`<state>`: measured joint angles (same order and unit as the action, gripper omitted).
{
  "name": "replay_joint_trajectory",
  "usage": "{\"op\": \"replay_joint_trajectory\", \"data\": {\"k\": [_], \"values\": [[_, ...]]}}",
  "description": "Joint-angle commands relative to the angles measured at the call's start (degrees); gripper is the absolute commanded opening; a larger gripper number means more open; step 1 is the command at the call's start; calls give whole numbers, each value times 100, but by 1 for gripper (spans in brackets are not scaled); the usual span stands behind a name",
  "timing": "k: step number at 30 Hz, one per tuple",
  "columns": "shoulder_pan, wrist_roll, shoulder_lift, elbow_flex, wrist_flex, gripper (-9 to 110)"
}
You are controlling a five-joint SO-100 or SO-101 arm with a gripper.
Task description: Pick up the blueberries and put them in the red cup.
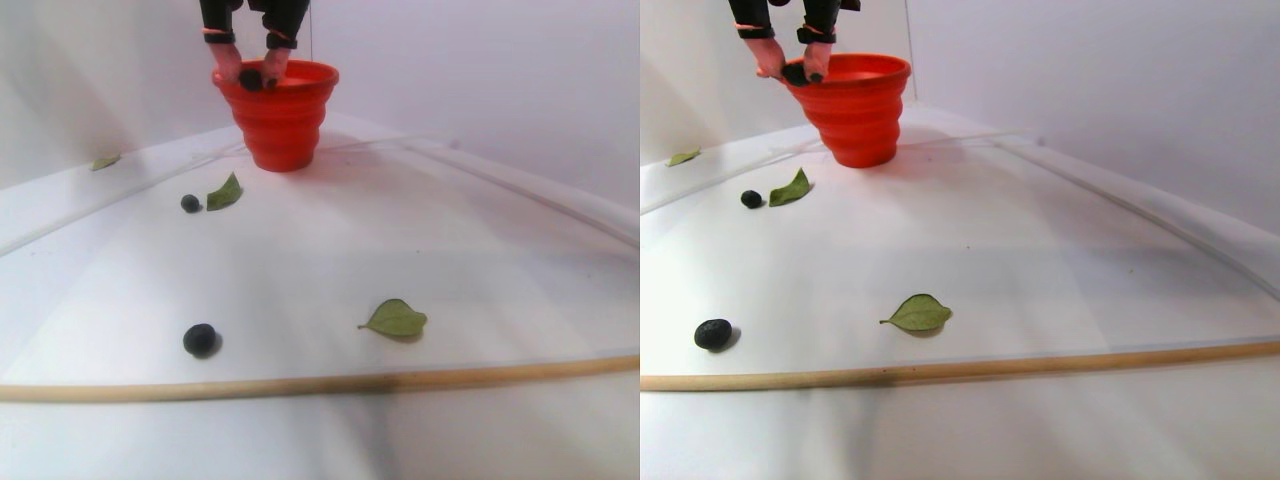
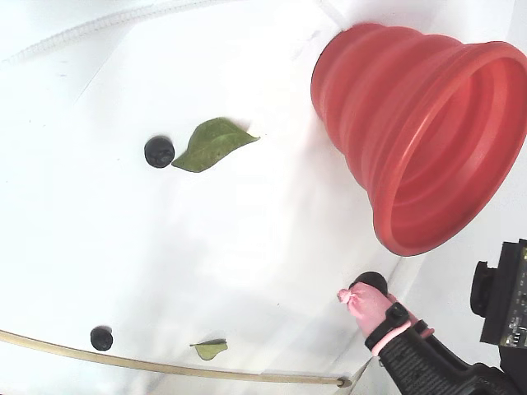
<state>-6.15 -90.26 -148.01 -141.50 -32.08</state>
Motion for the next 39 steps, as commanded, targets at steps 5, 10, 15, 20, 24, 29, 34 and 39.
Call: {"op": "replay_joint_trajectory", "data": {"k": [5,10,15,20,24,29,34,39], "values": [[53,62,-264,984,-246,12],[79,79,-53,1310,-290,12],[149,79,185,1635,-255,12],[202,35,334,1846,-176,12],[246,-35,404,1837,53,13],[308,-114,439,1705,334,14],[378,-193,475,1573,580,15],[378,-255,396,1441,606,17]]}}
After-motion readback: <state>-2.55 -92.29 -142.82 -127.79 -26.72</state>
